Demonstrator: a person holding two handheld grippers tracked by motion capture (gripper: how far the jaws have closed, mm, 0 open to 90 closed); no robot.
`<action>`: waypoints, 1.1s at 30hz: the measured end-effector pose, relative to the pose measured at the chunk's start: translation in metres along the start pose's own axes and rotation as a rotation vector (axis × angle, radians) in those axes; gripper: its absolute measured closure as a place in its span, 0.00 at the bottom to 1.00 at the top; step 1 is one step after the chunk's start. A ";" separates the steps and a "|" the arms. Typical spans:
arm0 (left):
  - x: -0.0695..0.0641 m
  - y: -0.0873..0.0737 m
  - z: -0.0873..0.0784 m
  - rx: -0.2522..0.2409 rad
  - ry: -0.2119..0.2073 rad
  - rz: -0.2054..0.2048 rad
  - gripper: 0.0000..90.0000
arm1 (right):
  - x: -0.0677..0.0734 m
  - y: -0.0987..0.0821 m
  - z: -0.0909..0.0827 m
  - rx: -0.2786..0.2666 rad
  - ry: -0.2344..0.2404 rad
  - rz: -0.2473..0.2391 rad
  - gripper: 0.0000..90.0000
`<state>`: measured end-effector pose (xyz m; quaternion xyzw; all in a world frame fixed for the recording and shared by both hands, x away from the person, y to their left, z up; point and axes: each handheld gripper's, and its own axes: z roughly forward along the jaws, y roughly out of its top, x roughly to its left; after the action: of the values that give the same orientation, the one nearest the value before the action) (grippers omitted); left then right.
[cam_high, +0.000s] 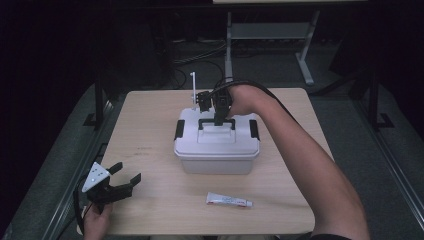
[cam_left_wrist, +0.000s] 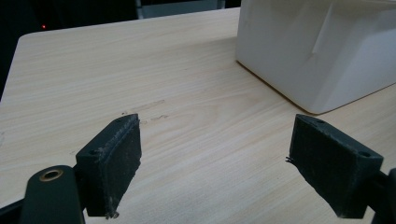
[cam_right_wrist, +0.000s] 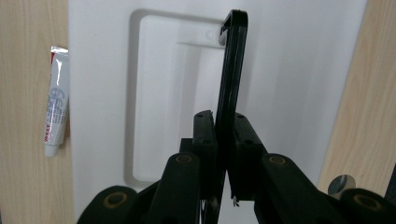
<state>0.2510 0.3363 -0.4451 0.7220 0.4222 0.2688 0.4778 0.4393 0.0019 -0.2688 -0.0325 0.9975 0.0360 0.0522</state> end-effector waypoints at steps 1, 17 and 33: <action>0.000 0.000 0.000 0.000 0.000 -0.001 0.18 | 0.000 0.000 0.000 0.001 -0.001 -0.001 0.92; 0.000 0.000 0.000 0.002 0.000 0.001 0.18 | 0.000 -0.001 -0.010 -0.005 -0.001 0.014 0.93; -0.001 0.001 0.001 0.004 -0.002 0.006 0.18 | 0.012 -0.017 -0.035 -0.022 -0.040 0.020 0.93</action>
<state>0.2510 0.3346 -0.4448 0.7243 0.4202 0.2687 0.4760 0.4254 -0.0186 -0.2367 -0.0222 0.9961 0.0481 0.0712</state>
